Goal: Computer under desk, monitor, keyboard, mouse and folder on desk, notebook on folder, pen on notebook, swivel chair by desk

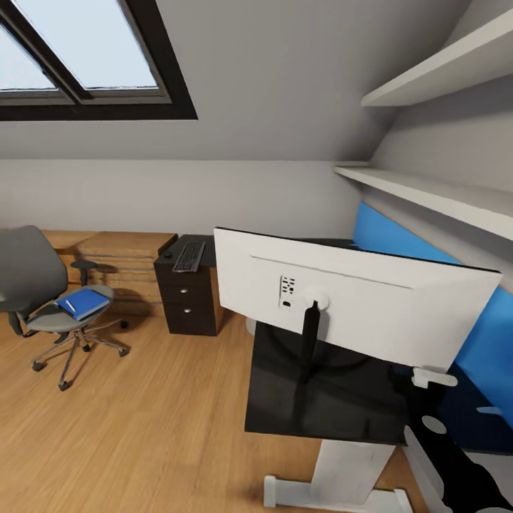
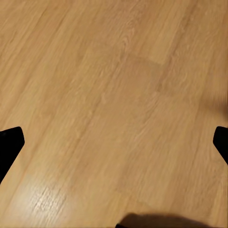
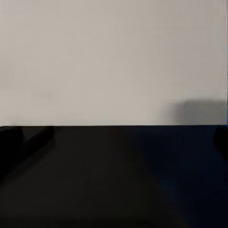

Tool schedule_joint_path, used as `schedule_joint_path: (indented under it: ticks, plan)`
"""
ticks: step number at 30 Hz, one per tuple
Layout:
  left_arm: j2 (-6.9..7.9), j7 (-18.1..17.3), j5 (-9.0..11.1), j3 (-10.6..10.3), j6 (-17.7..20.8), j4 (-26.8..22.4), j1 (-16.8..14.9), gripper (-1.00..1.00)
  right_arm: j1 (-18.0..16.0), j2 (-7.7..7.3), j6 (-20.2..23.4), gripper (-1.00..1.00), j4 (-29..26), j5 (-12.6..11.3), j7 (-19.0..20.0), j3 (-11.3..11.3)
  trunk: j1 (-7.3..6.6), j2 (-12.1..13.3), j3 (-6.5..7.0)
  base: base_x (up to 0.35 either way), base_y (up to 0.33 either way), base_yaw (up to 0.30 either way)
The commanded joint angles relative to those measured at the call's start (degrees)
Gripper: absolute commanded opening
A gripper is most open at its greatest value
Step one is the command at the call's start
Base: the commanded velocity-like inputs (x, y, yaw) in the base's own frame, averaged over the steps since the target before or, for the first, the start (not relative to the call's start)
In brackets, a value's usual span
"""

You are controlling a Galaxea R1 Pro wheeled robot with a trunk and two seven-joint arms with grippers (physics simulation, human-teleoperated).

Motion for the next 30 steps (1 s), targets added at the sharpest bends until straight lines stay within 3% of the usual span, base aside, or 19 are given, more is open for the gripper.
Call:
schedule_joint_path:
  ticks: [1, 30]
  plan:
    - [0.03, 0.45, 0.11, -0.49, -0.2, -0.05, -0.03, 1.0, -0.04, -0.04, -0.66, 1.0, 0.01, -0.56, -0.12, 0.18, 0.02, -0.04, -0.07, 0.067, -0.002, 0.015]
    - [0.03, 0.55, 0.13, -0.49, 0.0, -0.05, -0.03, 1.0, -0.04, -0.12, -2.8, 1.0, 0.15, -0.42, 0.3, -0.08, 0.02, -0.04, -0.07, 0.253, 0.0, 0.001]
